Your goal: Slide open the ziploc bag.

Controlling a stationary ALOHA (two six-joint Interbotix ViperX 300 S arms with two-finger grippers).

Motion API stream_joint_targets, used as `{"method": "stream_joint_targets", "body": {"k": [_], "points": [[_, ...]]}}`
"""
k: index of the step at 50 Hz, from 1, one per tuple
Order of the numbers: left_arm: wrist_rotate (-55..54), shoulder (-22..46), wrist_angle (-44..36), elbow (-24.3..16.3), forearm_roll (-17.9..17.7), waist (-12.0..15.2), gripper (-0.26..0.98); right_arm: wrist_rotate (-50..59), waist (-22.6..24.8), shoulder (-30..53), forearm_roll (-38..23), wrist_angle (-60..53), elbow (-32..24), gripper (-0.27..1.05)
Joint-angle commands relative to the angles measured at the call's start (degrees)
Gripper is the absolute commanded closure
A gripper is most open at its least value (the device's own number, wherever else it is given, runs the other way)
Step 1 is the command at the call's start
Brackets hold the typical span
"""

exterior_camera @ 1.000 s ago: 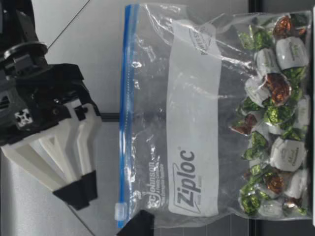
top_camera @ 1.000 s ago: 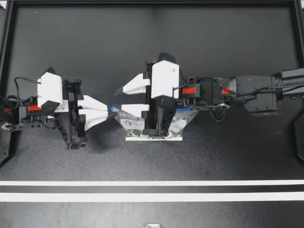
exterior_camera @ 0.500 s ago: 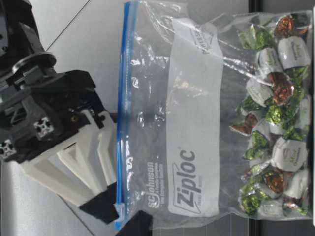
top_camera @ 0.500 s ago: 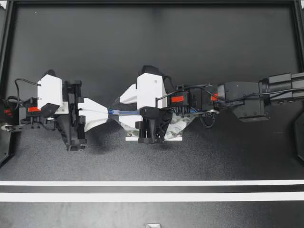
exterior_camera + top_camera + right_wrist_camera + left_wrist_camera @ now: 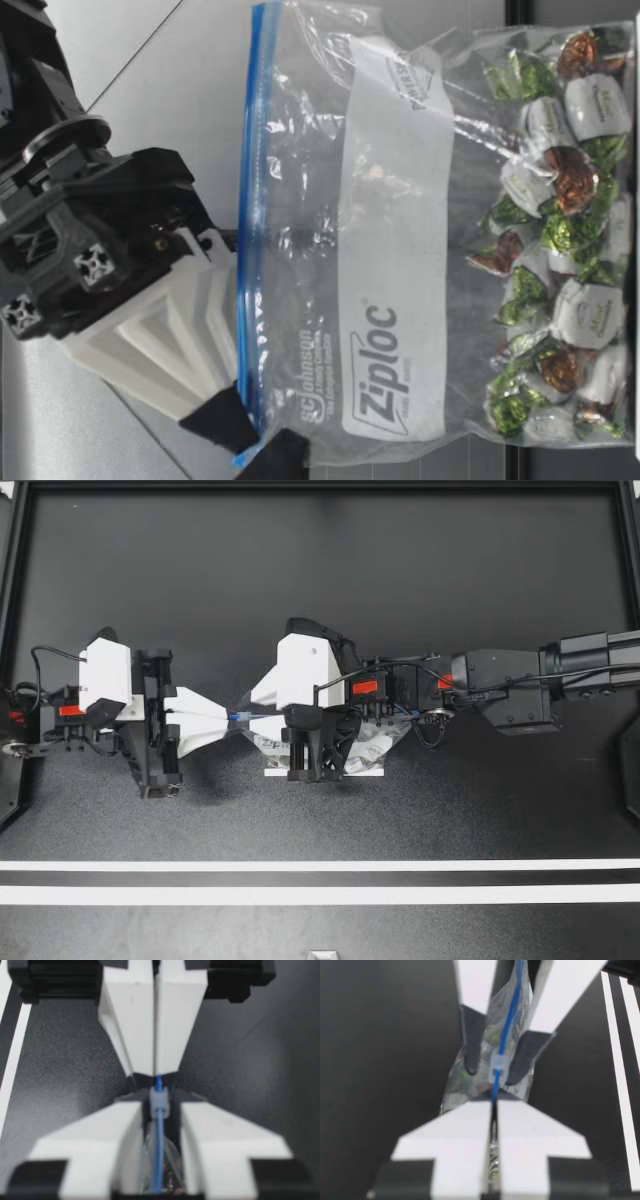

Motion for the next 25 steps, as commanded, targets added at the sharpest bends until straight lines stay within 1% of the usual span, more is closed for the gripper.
{"method": "stream_joint_targets", "body": {"k": [1, 6, 10, 16, 25], "points": [[0.2, -0.4, -0.3, -0.5, 0.1, -0.1, 0.89, 0.2, 0.3, -1.4, -0.1, 0.2, -1.4, 0.64], [0.4, -0.4, -0.3, -0.5, 0.1, -0.1, 0.89, 0.1, 0.3, -1.6, -0.1, 2.4, -1.4, 0.73], [0.5, -0.4, 0.1, -0.5, 0.0, -0.1, 0.89, 0.1, 0.3, -2.2, -0.1, 4.3, -1.4, 0.77], [0.5, -0.4, 0.6, -0.5, -1.0, -0.1, 0.89, 0.0, 0.3, -3.6, 0.0, 7.7, -1.3, 0.79], [0.5, -0.1, 0.6, -0.5, -1.1, 0.0, 0.89, -0.1, 0.3, -5.9, 0.0, 13.6, -0.8, 0.79]]}}
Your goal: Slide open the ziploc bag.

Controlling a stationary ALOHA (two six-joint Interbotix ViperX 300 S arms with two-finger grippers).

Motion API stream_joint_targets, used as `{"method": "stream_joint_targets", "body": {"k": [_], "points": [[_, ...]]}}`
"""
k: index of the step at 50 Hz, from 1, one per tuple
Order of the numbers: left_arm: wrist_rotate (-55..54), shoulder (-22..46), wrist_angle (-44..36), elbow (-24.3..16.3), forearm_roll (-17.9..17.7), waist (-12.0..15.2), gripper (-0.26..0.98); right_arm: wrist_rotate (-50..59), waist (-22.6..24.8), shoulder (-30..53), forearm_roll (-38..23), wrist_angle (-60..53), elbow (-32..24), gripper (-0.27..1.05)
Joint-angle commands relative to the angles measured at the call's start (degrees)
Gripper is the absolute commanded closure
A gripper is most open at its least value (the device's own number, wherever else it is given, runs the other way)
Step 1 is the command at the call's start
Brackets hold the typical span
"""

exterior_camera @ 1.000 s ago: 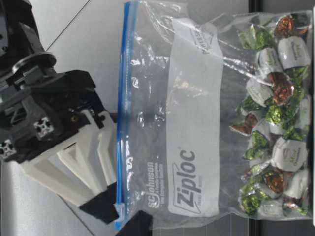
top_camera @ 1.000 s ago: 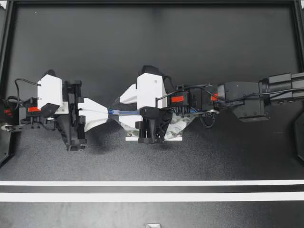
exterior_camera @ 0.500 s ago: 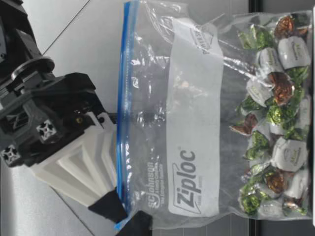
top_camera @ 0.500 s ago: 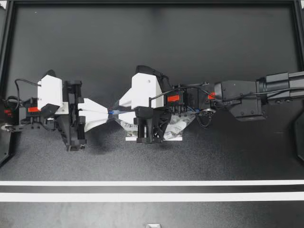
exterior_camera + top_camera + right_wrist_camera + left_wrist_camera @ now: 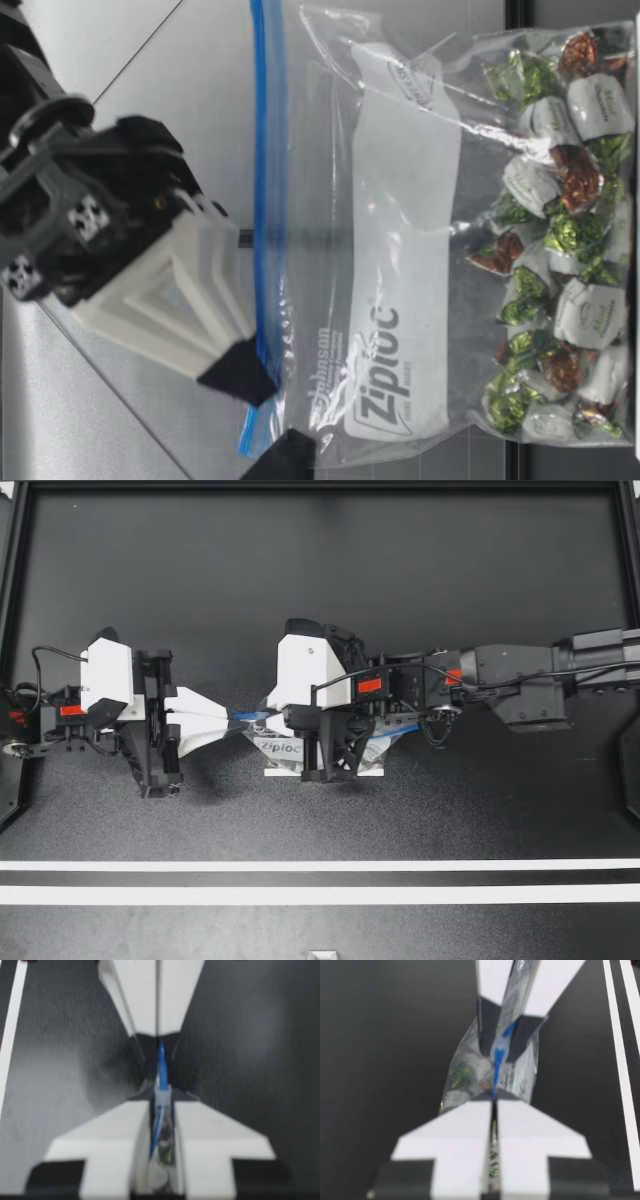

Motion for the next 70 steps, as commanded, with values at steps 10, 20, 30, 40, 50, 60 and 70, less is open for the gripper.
{"method": "stream_joint_targets", "body": {"k": [10, 20, 30, 40, 50, 60, 70], "points": [[0.1, 0.7, -0.2, -0.5, -0.2, 0.3, 0.89, -0.2, 0.1, -6.7, 0.0, 6.8, 2.0, 0.79], [0.4, 1.0, -0.2, -0.4, -0.2, 0.4, 0.89, -0.1, 0.1, -12.2, -0.1, 7.8, 7.6, 0.79], [0.4, 0.6, -0.2, 0.4, -0.3, 0.4, 0.89, 0.2, 0.0, -16.8, -0.1, 7.7, 13.6, 0.79], [0.5, 0.3, -0.2, 0.4, -0.3, 0.4, 0.89, 0.2, 0.0, -20.7, -0.1, 7.5, 18.3, 0.79], [0.5, 0.3, -0.1, 0.4, -0.3, 0.6, 0.89, 0.3, 0.0, -24.1, -0.1, 6.9, 21.5, 0.79], [0.5, 0.3, -0.1, 0.4, -0.3, 0.6, 0.89, 0.3, 0.0, -24.6, -0.1, 6.4, 23.1, 0.79], [0.7, 0.2, 0.2, 0.0, -0.3, 0.7, 0.89, 0.0, 0.0, -24.7, -0.1, 5.4, 23.9, 0.79]]}}
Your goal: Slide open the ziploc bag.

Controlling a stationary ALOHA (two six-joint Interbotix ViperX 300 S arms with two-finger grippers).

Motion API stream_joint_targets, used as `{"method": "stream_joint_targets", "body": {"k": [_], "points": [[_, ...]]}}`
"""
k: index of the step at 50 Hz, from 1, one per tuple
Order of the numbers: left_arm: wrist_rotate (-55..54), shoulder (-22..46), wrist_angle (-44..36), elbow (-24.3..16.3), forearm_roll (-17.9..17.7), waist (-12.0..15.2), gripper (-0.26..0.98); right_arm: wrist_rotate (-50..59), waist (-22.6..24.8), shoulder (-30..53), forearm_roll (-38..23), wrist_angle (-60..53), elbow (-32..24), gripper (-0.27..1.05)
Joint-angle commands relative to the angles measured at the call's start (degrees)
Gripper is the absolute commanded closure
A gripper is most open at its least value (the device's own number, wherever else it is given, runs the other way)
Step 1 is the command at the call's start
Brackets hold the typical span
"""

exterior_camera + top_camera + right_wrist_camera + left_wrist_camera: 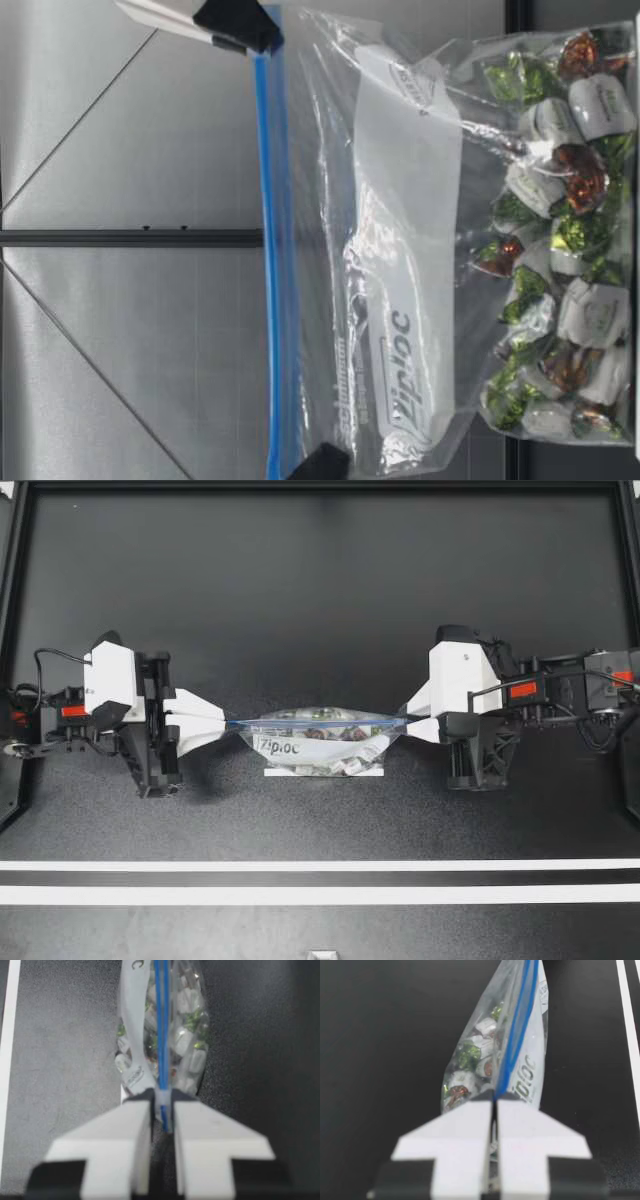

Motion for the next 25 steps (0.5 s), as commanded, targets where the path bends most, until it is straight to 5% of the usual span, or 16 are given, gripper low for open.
{"method": "stream_joint_targets", "body": {"k": [1, 11, 25], "points": [[0.2, -1.1, 0.1, -0.8, -0.2, 0.3, 0.89, -0.1, 0.0, -1.3, -0.1, -1.0, -0.2, 0.79], [0.2, -1.1, 0.2, -1.1, -0.1, 0.3, 0.87, -0.1, 0.0, -1.8, -0.1, -2.4, 1.0, 0.75], [0.2, -1.3, 0.2, -1.3, -0.1, 0.3, 0.63, 0.1, 0.0, -2.5, -0.1, -6.0, 2.9, 0.4]]}}
